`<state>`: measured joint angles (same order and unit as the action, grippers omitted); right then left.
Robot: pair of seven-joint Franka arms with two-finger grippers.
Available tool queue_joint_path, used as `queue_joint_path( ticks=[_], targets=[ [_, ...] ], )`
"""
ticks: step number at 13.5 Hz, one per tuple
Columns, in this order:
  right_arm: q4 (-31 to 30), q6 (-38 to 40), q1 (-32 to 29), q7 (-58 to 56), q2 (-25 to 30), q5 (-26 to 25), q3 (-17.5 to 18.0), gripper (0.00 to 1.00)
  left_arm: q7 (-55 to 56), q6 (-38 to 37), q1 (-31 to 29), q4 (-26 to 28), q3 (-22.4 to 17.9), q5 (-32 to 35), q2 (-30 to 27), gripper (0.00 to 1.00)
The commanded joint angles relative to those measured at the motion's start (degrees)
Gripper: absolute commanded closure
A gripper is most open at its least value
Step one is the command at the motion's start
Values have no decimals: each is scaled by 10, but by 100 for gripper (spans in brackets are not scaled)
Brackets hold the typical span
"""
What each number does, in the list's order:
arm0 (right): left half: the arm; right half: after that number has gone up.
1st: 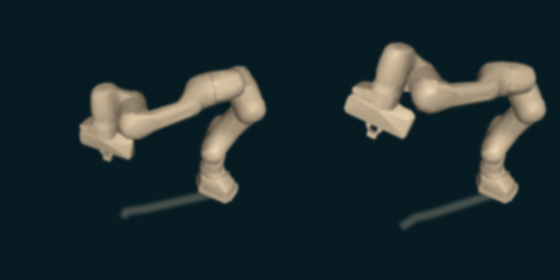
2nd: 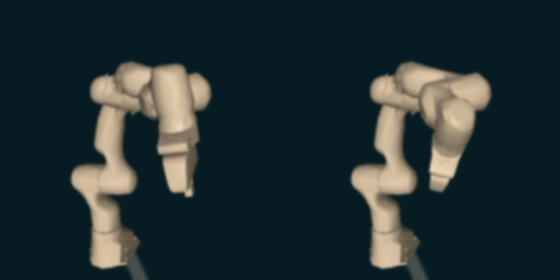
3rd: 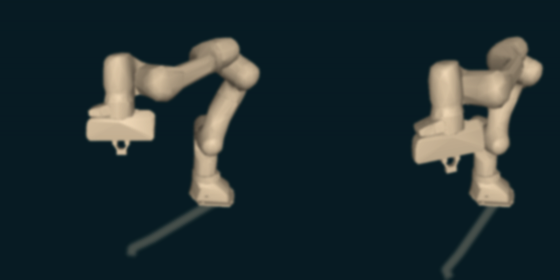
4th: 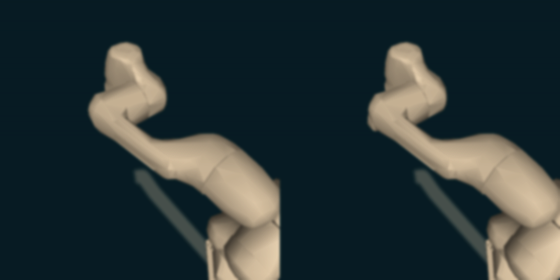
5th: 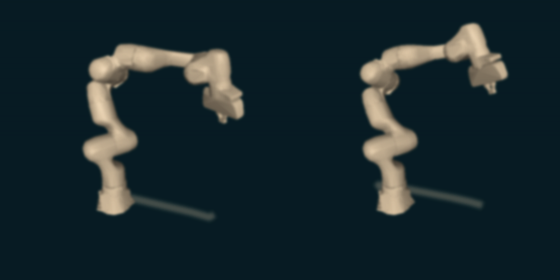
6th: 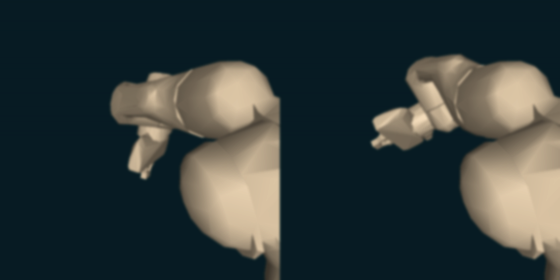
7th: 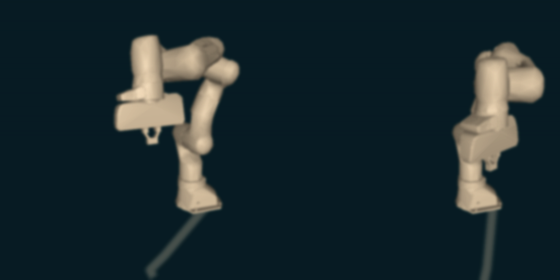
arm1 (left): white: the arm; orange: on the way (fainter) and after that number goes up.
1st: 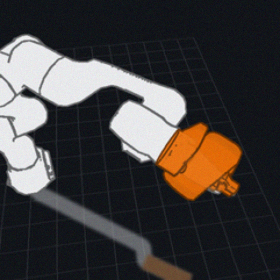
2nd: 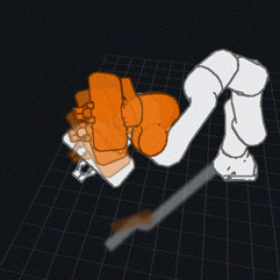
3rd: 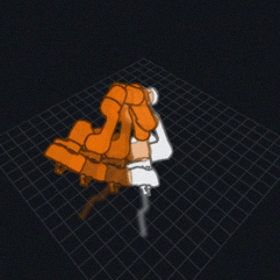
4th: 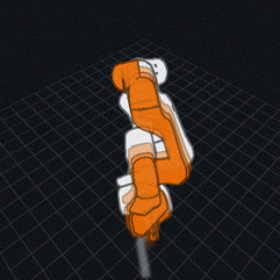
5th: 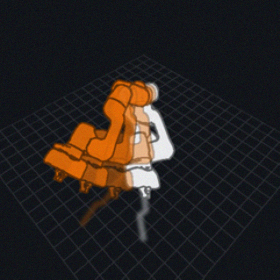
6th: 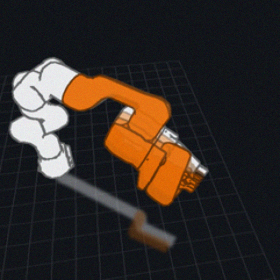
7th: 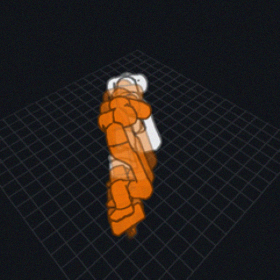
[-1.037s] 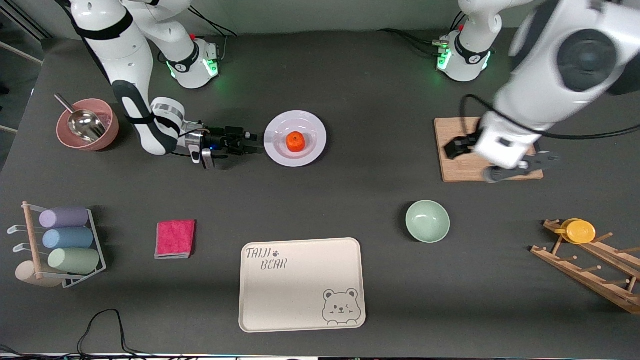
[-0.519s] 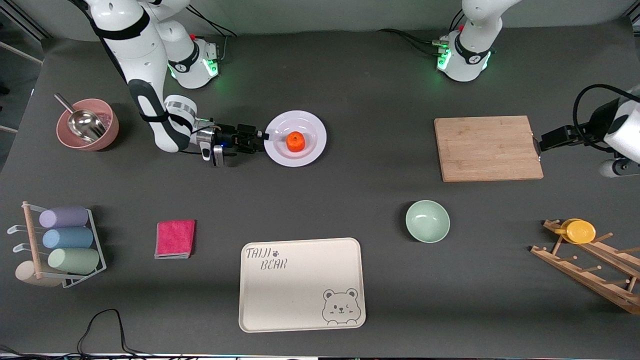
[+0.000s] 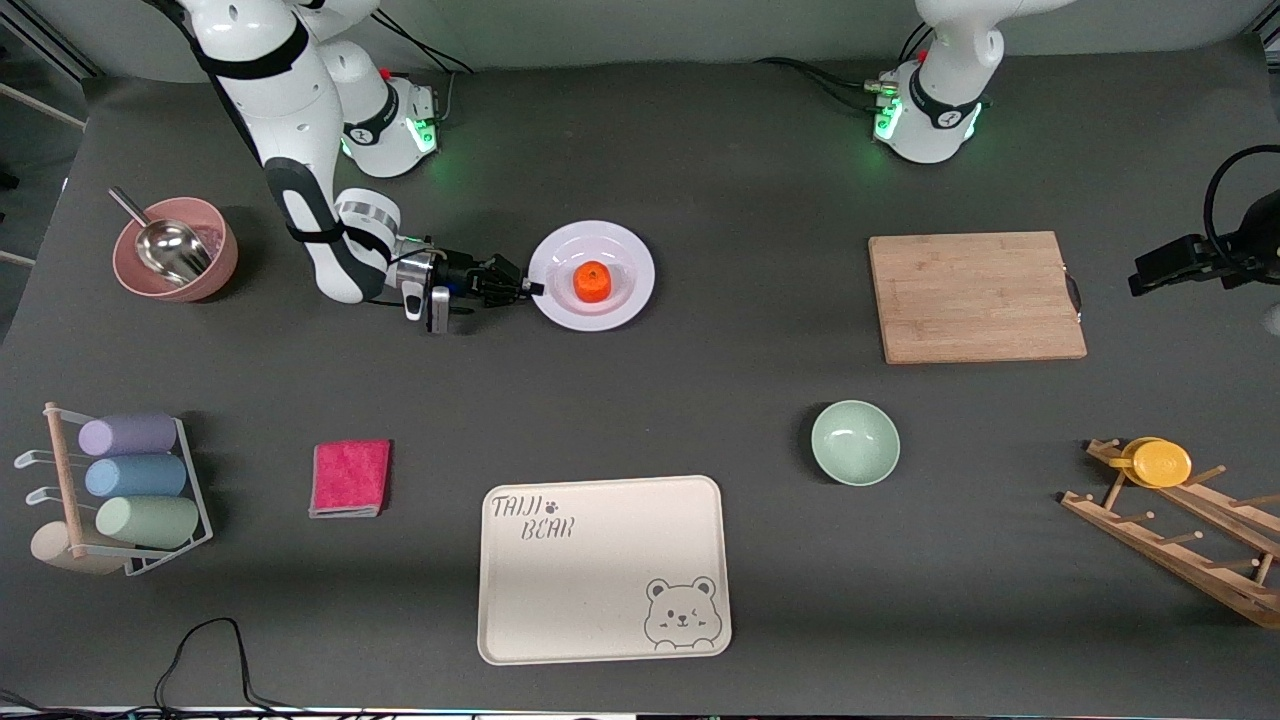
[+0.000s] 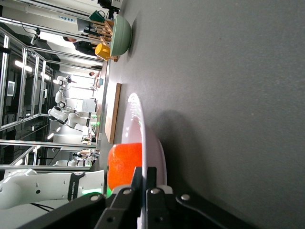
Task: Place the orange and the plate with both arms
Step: 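Grasp the white plate rim with the right gripper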
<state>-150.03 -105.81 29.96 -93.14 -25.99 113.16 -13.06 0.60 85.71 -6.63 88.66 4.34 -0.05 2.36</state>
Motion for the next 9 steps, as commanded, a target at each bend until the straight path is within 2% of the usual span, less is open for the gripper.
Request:
queue_joint_path(
  ticks=[1,6,9],
  targets=[
    [-1,-6,9,-23,-12,19,-3,100,-30,10,35,21,-37,-7,-25,0],
    [4,37,4,96,-13,17,-3,100,-17,13,41,17,-29,2,-19,0],
    [18,45,-1,123,-5,10,-4,100,-28,16,43,21,-29,-7,-19,0]
  ],
)
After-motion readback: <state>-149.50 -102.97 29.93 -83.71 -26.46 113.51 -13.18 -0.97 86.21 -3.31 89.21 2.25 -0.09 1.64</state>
